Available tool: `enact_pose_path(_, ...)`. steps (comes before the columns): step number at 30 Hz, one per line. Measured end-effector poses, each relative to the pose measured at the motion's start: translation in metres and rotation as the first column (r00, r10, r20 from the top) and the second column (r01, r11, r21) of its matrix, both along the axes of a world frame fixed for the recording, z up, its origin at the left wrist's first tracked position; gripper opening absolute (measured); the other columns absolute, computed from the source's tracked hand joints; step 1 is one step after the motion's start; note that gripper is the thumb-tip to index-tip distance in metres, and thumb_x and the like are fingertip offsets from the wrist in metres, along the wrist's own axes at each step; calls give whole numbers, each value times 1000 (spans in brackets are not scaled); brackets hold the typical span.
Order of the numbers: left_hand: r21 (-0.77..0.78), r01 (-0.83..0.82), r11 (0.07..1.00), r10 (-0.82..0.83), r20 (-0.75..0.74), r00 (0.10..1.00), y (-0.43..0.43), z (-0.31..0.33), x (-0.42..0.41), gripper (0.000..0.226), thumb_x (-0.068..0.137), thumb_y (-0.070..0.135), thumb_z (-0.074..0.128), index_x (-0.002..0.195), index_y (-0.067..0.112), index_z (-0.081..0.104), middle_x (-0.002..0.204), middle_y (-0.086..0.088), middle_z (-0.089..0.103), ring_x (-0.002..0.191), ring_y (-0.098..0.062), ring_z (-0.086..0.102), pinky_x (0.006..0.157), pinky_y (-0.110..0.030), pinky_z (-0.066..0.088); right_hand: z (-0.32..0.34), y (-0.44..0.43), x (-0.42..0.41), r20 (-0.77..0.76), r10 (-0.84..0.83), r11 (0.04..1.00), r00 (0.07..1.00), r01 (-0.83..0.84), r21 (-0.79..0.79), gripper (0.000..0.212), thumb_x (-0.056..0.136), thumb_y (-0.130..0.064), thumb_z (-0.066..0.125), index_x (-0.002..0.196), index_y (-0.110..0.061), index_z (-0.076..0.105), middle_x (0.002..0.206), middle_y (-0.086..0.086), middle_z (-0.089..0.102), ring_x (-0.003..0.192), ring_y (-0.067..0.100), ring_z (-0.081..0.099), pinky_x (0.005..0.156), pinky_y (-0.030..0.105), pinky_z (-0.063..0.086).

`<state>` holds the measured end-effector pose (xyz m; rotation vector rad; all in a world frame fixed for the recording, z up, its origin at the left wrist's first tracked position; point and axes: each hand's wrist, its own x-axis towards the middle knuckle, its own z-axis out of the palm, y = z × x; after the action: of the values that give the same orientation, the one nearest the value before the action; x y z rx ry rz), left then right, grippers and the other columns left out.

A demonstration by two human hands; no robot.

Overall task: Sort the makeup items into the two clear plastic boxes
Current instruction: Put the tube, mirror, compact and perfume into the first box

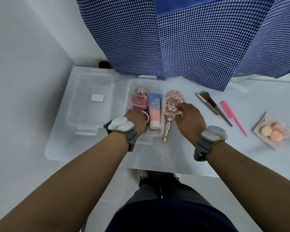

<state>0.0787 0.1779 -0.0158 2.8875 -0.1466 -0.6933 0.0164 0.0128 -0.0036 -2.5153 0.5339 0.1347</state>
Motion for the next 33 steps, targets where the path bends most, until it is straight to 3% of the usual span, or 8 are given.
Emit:
enact_pose_path(3,100,99,990,-104,43,994,-3,-6,-3,29,94,12,48,120,0,51,127,-19,56,117,-31,56,94,-34,46,-1,0,0,-6,-3,1000,1000,3,1,37,87,-10,52,123,-10,59,124,11,61,118,31,54,98,39,45)
enact_pose_path(7,227,215,950,-250,141,958,-2,-11,-10,29,92,11,47,118,1,54,122,-16,59,109,-30,60,75,-31,42,-1,1,1,-17,-2,1000,1000,2,-12,36,87,-11,52,122,-11,59,124,11,61,118,30,53,97,38,46)
enact_pose_path(10,282,306,909,-360,162,919,2,-14,-11,34,92,12,44,122,-3,53,120,-16,62,106,-30,62,80,-32,47,-4,-1,-1,-65,16,999,998,-19,-41,36,86,-14,53,121,-12,60,122,11,60,116,31,54,94,36,46)
enact_pose_path(13,265,308,914,-349,123,929,5,-12,-8,37,92,11,44,125,-3,51,117,-15,65,104,-30,65,81,-33,49,-10,0,-4,-139,38,998,990,-46,-53,35,87,-18,53,121,-12,59,120,13,61,114,32,55,92,36,46)
enact_pose_path(19,208,273,939,-293,70,954,5,-6,-10,22,90,12,48,105,7,62,109,-11,70,100,-30,69,66,-29,40,-24,12,-11,-255,137,982,957,-166,-95,26,89,-22,52,108,-7,61,111,17,63,104,34,60,80,32,46)
enact_pose_path(26,235,289,928,-321,112,940,6,-5,-16,25,91,11,45,111,4,58,113,-14,67,105,-32,65,79,-35,51,-42,13,-1,-385,131,989,913,-148,-14,24,90,-30,50,78,-10,55,100,19,68,91,34,66,66,28,39)
enact_pose_path(29,240,302,923,-344,155,926,8,-3,-17,24,92,11,44,109,4,59,112,-15,64,103,-32,64,79,-35,51,-48,16,-2,-307,110,991,945,-127,-37,29,88,-31,53,94,-4,59,101,19,68,94,34,66,65,26,33)
enact_pose_path(33,189,282,941,-316,188,930,9,-1,-15,24,95,13,43,113,4,56,116,-15,61,104,-31,62,81,-35,49,-52,20,5,-412,111,992,905,-123,-1,29,94,-25,45,100,-3,63,94,15,65,100,32,63,69,26,35)
